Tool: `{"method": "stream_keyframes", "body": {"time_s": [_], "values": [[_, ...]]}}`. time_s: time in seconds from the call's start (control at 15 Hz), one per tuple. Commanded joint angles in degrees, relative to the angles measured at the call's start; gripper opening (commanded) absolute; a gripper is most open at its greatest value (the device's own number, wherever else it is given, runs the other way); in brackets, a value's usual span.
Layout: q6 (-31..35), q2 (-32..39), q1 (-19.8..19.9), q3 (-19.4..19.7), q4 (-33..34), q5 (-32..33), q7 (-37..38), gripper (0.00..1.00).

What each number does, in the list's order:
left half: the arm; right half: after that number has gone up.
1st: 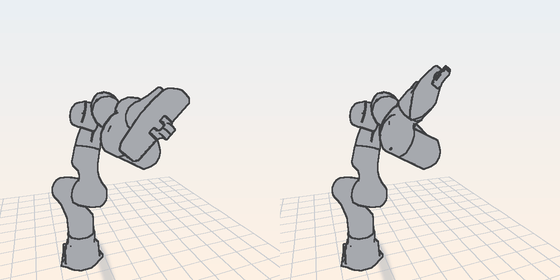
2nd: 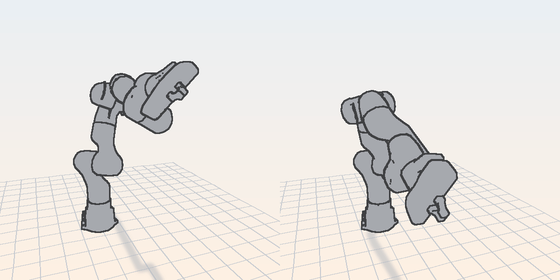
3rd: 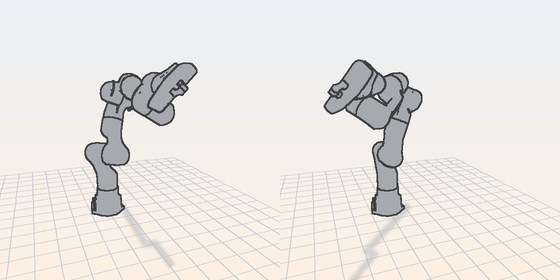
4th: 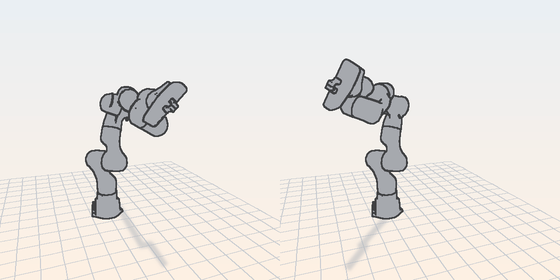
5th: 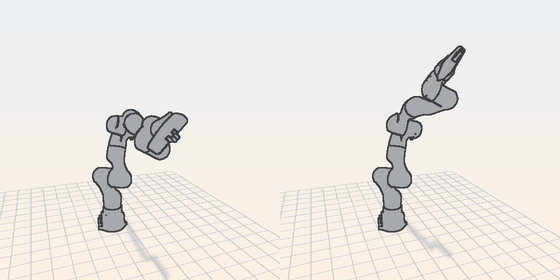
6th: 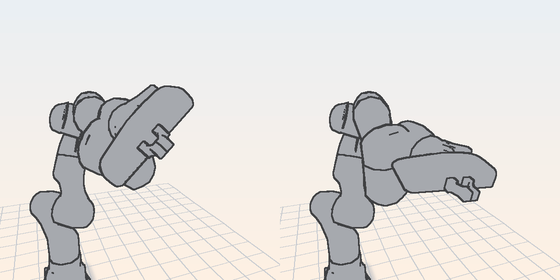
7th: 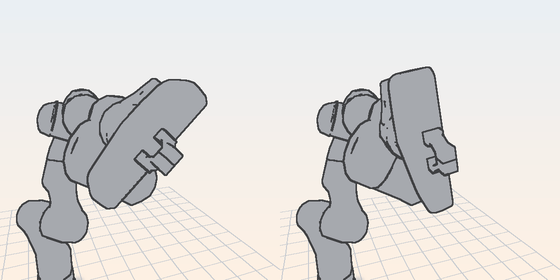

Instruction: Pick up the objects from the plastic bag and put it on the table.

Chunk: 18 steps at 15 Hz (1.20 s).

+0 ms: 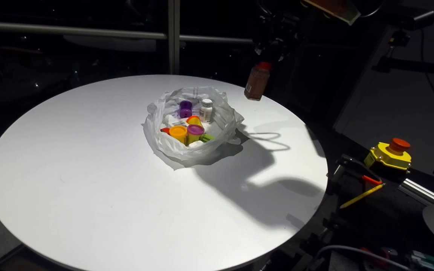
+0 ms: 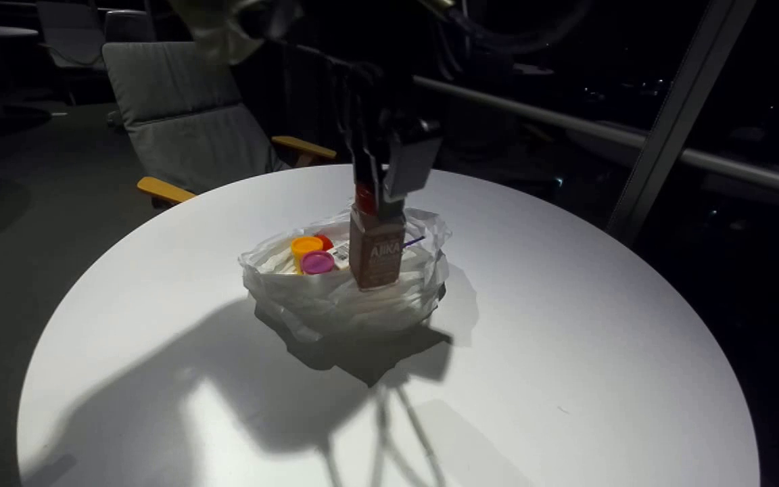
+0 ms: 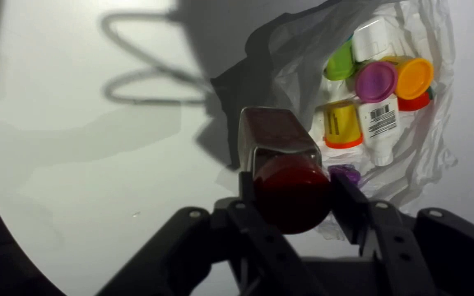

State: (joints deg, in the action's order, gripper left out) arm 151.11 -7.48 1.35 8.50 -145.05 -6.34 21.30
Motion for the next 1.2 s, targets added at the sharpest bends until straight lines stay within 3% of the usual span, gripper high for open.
{"method": "stream_keyframes", "body": {"time_s": [0.0, 0.47, 1.07, 1.13], "values": [[2.6, 6.2, 3.6, 1.4, 2.6, -6.2, -5.6, 0.24], [7.3, 23.7, 6.0, 1.5, 10.7, -5.1, -3.6, 0.24], [7.0, 30.7, 6.7, 1.1, 17.5, -6.7, -3.9, 0.24], [6.9, 30.7, 6.4, 1.4, 17.6, -6.2, -3.6, 0.43]]}}
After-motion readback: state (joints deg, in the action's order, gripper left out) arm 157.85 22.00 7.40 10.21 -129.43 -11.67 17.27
